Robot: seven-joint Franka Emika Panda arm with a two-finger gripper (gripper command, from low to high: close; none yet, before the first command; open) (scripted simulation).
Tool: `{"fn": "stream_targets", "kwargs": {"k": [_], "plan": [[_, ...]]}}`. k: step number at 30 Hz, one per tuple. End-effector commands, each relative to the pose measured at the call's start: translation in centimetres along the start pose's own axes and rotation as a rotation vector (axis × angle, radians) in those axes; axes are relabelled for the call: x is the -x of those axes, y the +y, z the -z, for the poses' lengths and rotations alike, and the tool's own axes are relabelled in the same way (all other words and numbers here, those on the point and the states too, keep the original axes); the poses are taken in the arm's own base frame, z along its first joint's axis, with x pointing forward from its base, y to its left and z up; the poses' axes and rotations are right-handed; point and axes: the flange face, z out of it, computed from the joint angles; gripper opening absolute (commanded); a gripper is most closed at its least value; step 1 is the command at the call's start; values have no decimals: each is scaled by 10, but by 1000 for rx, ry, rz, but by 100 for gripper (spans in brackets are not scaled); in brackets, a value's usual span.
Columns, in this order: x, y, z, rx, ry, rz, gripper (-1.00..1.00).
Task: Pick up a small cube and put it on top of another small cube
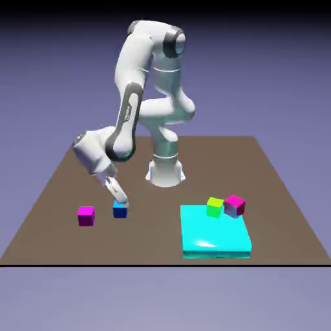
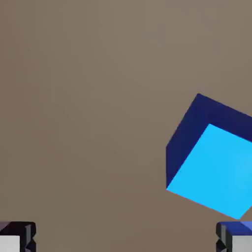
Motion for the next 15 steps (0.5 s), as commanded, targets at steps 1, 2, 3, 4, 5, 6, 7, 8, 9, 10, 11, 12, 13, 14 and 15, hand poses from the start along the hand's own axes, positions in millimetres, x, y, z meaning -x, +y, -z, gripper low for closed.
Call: {"fn": "stream_targets", "kwargs": {"k": [1,2,3,4,5,6,7,8,9,10,11,12,13,14,15], "plan": [[-10,2,1,4,-19,-53,0],[-20,4,3,5,-38,-105,0],[-30,5,5,3,-56,-155,0],[-39,7,8,-2,-73,-203,0],[-45,9,11,-7,-86,-235,0],[-45,9,11,-7,-86,-235,0],[-45,6,0,-8,-85,-234,0],[-45,4,-11,-9,-84,-233,0],[-46,3,-22,-9,-84,-232,0],[-47,2,-34,-9,-84,-233,0],[-48,2,-47,-8,-85,-234,0],[-49,2,-56,-7,-85,-236,0],[-49,2,-56,-7,-85,-236,-100],[-49,2,-56,-7,-85,-236,-100],[-48,2,-43,-8,-85,-234,-100]]}}
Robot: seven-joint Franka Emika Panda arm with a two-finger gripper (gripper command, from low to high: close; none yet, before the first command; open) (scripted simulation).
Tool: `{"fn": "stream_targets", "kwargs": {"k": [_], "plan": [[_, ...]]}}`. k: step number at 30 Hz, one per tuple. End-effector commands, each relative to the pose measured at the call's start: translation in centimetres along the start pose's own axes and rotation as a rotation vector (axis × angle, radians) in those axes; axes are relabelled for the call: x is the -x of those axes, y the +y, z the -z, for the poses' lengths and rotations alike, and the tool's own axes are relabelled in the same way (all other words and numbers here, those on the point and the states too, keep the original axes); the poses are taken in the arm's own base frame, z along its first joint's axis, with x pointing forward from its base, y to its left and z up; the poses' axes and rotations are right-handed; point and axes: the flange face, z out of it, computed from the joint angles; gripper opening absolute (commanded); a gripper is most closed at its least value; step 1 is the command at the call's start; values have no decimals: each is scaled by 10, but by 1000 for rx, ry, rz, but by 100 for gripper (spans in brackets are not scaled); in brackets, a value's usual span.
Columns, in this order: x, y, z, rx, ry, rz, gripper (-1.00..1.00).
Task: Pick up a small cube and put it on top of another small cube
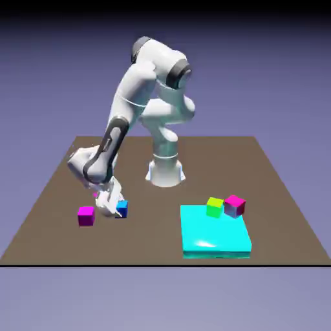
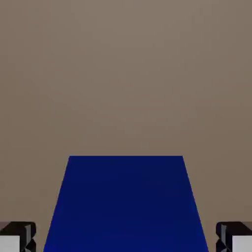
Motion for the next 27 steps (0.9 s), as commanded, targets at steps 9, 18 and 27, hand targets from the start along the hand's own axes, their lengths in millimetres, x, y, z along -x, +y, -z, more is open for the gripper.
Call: {"fn": "stream_targets", "kwargs": {"k": [9,18,27], "plan": [[-2,-23,96,-41,-43,-89,-100],[-23,-65,147,-106,-107,-221,-100],[-23,-59,166,-106,-107,-223,100]]}}
